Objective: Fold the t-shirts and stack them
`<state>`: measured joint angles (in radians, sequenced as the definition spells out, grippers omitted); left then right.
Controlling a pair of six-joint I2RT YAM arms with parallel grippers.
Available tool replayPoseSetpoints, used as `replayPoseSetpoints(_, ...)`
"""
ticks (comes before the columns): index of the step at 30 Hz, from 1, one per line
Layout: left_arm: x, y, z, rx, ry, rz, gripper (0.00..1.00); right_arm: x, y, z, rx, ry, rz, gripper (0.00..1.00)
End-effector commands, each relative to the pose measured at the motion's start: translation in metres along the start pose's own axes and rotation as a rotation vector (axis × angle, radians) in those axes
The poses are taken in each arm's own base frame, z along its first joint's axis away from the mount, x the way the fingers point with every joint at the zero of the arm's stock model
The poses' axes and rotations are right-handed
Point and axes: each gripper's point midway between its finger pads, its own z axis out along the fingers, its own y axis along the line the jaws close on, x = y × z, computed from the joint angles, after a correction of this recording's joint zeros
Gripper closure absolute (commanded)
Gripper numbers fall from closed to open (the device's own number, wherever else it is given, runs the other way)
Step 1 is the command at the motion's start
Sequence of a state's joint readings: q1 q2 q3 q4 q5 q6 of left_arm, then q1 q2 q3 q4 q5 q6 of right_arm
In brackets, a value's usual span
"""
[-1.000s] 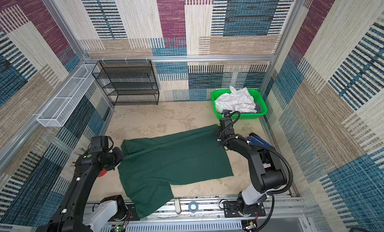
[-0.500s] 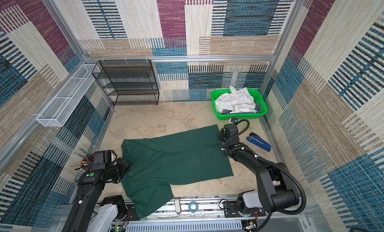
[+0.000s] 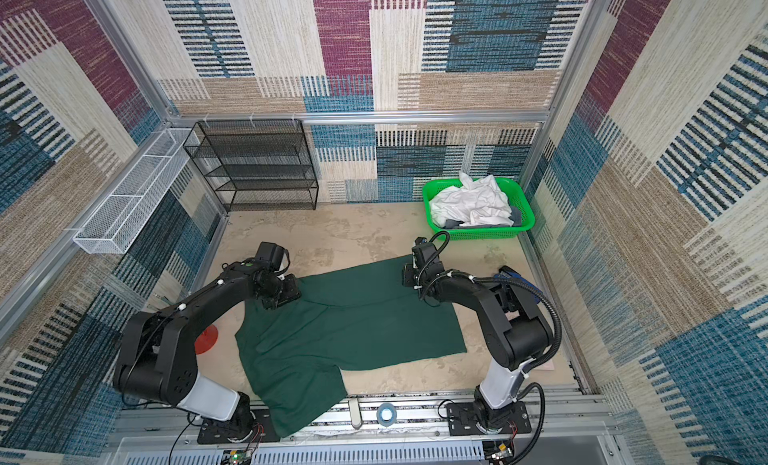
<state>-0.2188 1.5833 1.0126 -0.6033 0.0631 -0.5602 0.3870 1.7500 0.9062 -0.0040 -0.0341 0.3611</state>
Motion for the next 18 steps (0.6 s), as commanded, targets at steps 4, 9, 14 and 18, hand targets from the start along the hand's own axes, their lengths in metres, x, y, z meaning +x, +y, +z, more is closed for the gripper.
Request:
replayPoseSetpoints(4,-0.01,0.002,0.012,-0.064,-0.007,0.059,0.55,0.017,-0.005,0.008,0.018,0.057,-0.002,0.51)
replayPoseSetpoints(9,0.0,0.0,0.021,-0.07,0.026,0.067,0.58,0.018,-0.005,0.008,0.017,0.062,-0.004,0.51)
replayPoseSetpoints(14,0.01,-0.003,0.03,-0.067,0.052,0.081,0.59,0.018,-0.003,0.01,0.007,0.07,-0.007,0.51)
replayPoseSetpoints(18,0.012,-0.008,0.034,-0.064,0.057,0.086,0.62,0.018,-0.003,0.008,0.009,0.072,-0.008,0.51)
